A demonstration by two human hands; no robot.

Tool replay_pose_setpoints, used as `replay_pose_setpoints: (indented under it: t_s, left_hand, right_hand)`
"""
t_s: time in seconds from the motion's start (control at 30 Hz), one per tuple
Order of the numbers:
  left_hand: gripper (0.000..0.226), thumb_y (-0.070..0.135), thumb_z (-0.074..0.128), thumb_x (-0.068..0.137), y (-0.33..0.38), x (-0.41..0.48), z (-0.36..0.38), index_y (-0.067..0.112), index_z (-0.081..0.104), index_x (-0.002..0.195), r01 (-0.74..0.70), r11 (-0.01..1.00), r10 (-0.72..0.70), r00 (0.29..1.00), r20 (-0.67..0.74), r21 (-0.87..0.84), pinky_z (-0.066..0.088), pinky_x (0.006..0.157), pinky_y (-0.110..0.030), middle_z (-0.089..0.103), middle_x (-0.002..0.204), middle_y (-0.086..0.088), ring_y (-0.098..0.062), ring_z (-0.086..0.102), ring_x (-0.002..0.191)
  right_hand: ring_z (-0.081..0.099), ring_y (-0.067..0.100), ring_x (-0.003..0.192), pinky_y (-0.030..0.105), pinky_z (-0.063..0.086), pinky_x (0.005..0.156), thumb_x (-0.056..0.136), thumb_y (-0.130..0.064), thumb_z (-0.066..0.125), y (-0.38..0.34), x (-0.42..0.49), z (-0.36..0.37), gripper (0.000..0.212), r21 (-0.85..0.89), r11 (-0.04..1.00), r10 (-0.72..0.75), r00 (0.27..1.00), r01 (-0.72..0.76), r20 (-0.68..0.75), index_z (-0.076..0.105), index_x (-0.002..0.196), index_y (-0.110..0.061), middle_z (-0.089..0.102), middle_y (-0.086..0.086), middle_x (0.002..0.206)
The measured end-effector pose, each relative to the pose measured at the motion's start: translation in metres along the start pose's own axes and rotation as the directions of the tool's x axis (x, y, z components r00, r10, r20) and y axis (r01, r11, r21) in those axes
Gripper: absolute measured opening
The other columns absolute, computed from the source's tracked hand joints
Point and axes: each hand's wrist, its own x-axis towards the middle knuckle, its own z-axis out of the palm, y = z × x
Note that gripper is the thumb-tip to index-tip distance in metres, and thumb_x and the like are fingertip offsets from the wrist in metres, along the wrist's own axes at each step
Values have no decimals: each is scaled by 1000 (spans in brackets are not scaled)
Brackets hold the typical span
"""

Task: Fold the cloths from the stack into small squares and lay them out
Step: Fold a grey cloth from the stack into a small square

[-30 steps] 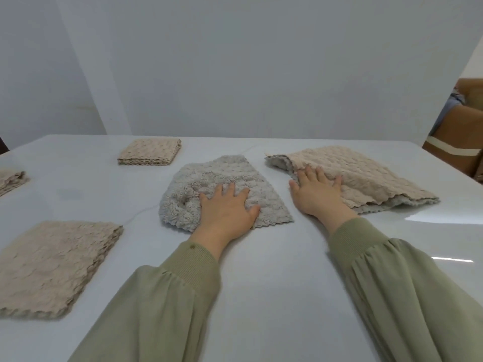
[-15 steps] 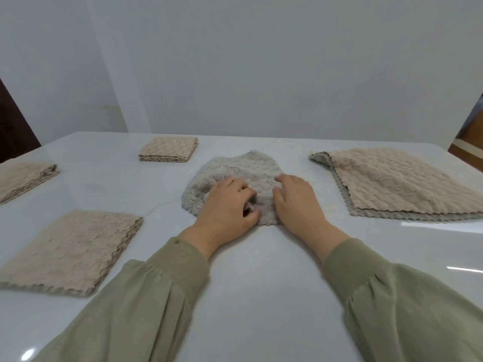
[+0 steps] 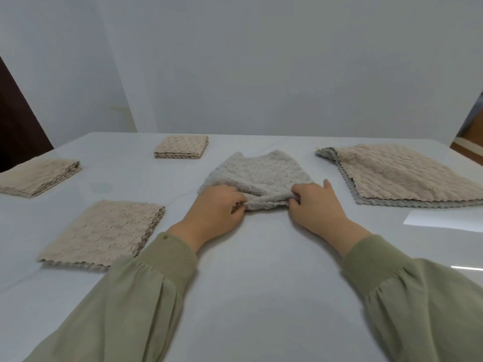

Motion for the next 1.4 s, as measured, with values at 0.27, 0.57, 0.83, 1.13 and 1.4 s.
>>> replay_pose_setpoints:
  t_s: [0.27, 0.57, 0.83, 1.13, 1.4]
  left_hand:
    - [41, 23, 36, 101, 9, -1, -26, 5, 70, 86, 411, 292, -534, 819, 210, -863, 46, 50, -23, 66, 66, -14, -20, 58, 52]
    - [42, 34, 43, 98, -21, -4, -2, 20, 47, 137, 621, 729, -583, 784, 213, -288, 32, 102, -25, 51, 138, -3, -18, 45, 127]
    - [39, 43, 26, 100, -28, -3, 3, 29, 59, 118, 586, 805, -539, 787, 300, -91, 25, 110, -46, 56, 129, 1, -25, 32, 135]
    - [30, 30, 44, 96, -47, 22, 13, 16, 66, 111, 771, 585, -743, 634, 215, -253, 42, 92, -32, 64, 118, -3, -25, 52, 114]
    - [21, 45, 60, 86, -42, 50, 23, 29, 70, 95, 845, 532, -825, 531, 194, -55, 35, 96, -38, 64, 111, 4, -26, 45, 117]
  right_hand:
    - [36, 21, 44, 28, 31, 55, 96, -38, 34, -7, 5, -26, 52, -100, 982, 147, 981, -160, -126, 36, 51, -12, 38, 2, 46]
    - [-6, 27, 145, 64, 6, 112, 83, -75, 27, -27, 25, 7, 84, -103, 995, 72, 813, -15, 578, 1, 150, -31, -9, -1, 159]
    - [2, 26, 146, 52, 13, 116, 80, -76, 35, -18, 14, -19, 92, -181, 979, 60, 719, 93, 692, -3, 150, -30, -6, -1, 159]
    - [5, 26, 145, 56, 6, 115, 93, -61, 24, -8, 4, 0, 68, -141, 990, 74, 912, -18, 403, 13, 149, -25, 5, 3, 159]
    - [4, 24, 146, 55, 5, 115, 94, -59, 20, -6, 5, 15, 65, -140, 990, 65, 942, -20, 329, 12, 149, -26, 5, 3, 159]
